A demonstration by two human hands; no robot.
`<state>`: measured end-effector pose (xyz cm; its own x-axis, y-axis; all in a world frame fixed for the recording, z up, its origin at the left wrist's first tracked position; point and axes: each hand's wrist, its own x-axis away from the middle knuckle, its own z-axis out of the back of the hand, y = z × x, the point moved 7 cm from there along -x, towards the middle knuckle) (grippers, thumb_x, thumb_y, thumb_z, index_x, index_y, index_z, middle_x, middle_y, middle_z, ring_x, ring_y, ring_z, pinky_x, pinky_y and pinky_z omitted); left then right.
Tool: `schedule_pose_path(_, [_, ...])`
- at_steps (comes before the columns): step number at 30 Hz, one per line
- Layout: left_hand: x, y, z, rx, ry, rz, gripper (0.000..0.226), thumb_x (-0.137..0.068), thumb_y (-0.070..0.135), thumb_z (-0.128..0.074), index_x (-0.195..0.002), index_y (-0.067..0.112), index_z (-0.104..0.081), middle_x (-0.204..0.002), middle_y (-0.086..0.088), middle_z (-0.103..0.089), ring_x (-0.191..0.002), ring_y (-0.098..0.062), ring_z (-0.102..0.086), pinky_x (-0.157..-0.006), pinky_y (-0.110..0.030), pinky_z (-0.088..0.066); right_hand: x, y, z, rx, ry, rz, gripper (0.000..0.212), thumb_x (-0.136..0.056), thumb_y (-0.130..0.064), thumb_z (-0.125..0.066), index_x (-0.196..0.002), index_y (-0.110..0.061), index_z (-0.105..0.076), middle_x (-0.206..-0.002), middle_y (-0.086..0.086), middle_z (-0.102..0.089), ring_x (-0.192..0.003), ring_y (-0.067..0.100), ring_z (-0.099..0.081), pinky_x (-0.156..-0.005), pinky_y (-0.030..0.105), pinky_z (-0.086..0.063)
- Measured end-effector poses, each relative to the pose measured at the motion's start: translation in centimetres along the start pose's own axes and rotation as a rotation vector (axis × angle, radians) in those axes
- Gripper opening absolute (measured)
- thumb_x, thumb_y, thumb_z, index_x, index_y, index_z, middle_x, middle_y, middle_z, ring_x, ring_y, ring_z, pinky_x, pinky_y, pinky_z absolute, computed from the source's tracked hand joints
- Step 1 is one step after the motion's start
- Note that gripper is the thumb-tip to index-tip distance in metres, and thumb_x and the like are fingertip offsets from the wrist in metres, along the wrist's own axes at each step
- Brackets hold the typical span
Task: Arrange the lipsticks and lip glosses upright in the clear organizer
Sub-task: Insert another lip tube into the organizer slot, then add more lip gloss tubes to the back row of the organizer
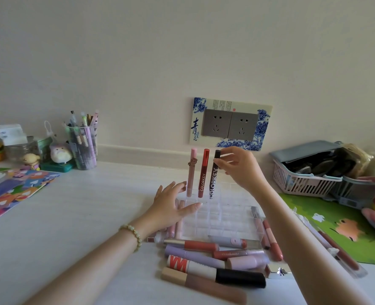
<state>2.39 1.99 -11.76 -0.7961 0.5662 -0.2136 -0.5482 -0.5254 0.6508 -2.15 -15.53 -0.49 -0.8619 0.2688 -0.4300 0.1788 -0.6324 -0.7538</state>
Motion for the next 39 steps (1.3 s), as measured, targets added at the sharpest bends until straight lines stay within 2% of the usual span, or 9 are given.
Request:
schedule_pose_path(3, [0.2, 0.0, 0.2, 0.014, 0.015, 0.0, 0.098, -0.067, 0.086, -0.043, -0.145, 0.028, -0.026, -0.148, 0.011, -0.038, -0.144, -0.011, -0.018, -0.119, -0.047, -0.001, 0.2, 0.0, 0.6, 0.006, 0.01, 0.0, 0.026, -0.081, -0.025, -0.07, -0.104, -0.014, -0.064, -0.093, 0.0, -0.071, -0.08, 0.014, -0.068, -0.08, 0.038, -0.057])
schedule_pose_path(7, [1.4, 1.2, 0.8, 0.049, 0.033, 0.042, 0.095, -0.073, 0.072, -0.052, -0.148, 0.024, -0.02, -0.148, 0.008, -0.036, -0.139, -0.011, -0.024, -0.117, -0.048, -0.012, 0.9, 0.0, 1.8, 0.008, 0.007, -0.001, 0.026, -0.08, -0.029, -0.07, -0.103, -0.018, -0.063, -0.093, -0.002, -0.071, -0.082, 0.014, -0.068, -0.08, 0.038, -0.057])
schedule_pose_path(12, [2.8, 1.6, 1.2, 0.027, 0.0, 0.047, 0.108, -0.061, 0.082, -0.047, -0.148, 0.026, -0.018, -0.149, 0.007, -0.036, -0.138, -0.015, -0.027, -0.116, -0.047, -0.017, 2.7, 0.3, 3.4, 0.035, -0.049, 0.002, 0.03, -0.079, -0.029, -0.07, -0.105, -0.015, -0.063, -0.095, 0.0, -0.071, -0.084, 0.014, -0.068, -0.079, 0.032, -0.057])
schedule_pose_path(16, [3.9, 1.4, 1.5, 0.015, -0.022, 0.051, 0.114, -0.058, 0.087, -0.05, -0.149, 0.026, -0.016, -0.152, 0.007, -0.03, -0.141, -0.017, -0.025, -0.115, -0.044, -0.023, 5.1, 0.0, 4.0, 0.002, -0.134, 0.003, 0.02, -0.08, -0.024, -0.069, -0.098, -0.019, -0.063, -0.09, -0.004, -0.071, -0.078, 0.008, -0.069, -0.071, 0.021, -0.058])
schedule_pose_path(21, [6.4, 3.9, 2.4, 0.059, 0.018, -0.016, 0.091, -0.07, 0.061, -0.065, -0.146, 0.032, -0.023, -0.141, 0.015, -0.031, -0.135, -0.004, -0.024, -0.11, -0.027, -0.024, 9.0, -0.4, 3.0, 0.047, -0.294, 0.035, 0.018, -0.078, -0.02, -0.07, -0.095, -0.019, -0.066, -0.09, -0.007, -0.071, -0.079, 0.005, -0.069, -0.074, 0.016, -0.055])
schedule_pose_path(26, [8.3, 6.8, 1.5, -0.012, -0.059, -0.191, 0.064, -0.067, 0.063, -0.069, -0.123, 0.039, -0.052, -0.104, 0.043, -0.041, -0.113, 0.015, -0.034, -0.108, -0.028, -0.03, 12.5, 0.1, 2.6, 0.029, -0.376, 0.035, 0.016, -0.077, -0.018, -0.072, -0.093, -0.017, -0.068, -0.091, -0.007, -0.073, -0.081, 0.004, -0.068, -0.076, 0.014, -0.053])
schedule_pose_path(30, [9.6, 7.0, -0.6, -0.122, -0.173, -0.274, 0.059, -0.06, 0.079, -0.06, -0.109, 0.045, -0.057, -0.116, 0.027, -0.051, -0.133, -0.007, -0.027, -0.116, -0.052, -0.007, 14.4, 0.6, 2.4, 0.07, -0.419, 0.034, 0.013, -0.078, -0.019, -0.073, -0.089, -0.023, -0.068, -0.088, -0.01, -0.072, -0.08, 0.002, -0.067, -0.074, 0.013, -0.051])
schedule_pose_path(34, [10.7, 7.3, -0.7, -0.107, -0.196, -0.257, 0.039, -0.066, 0.061, -0.072, -0.094, 0.039, -0.059, -0.112, 0.023, -0.05, -0.145, -0.013, 0.005, -0.117, -0.053, 0.004, 15.6, 1.0, 2.6, 0.071, -0.409, 0.018, 0.01, -0.078, -0.023, -0.073, -0.087, -0.024, -0.069, -0.085, -0.016, -0.071, -0.079, 0.0, -0.066, -0.073, 0.015, -0.051])
schedule_pose_path(39, [11.3, 7.6, -0.3, -0.175, -0.189, -0.307, 0.03, -0.065, 0.065, -0.067, -0.077, 0.037, -0.063, -0.093, 0.017, -0.044, -0.142, -0.017, -0.012, -0.117, -0.05, 0.004, 16.3, 0.8, 2.5, 0.08, -0.401, 0.029, 0.012, -0.078, -0.026, -0.072, -0.089, -0.024, -0.069, -0.084, -0.017, -0.071, -0.079, -0.001, -0.066, -0.071, 0.015, -0.05])
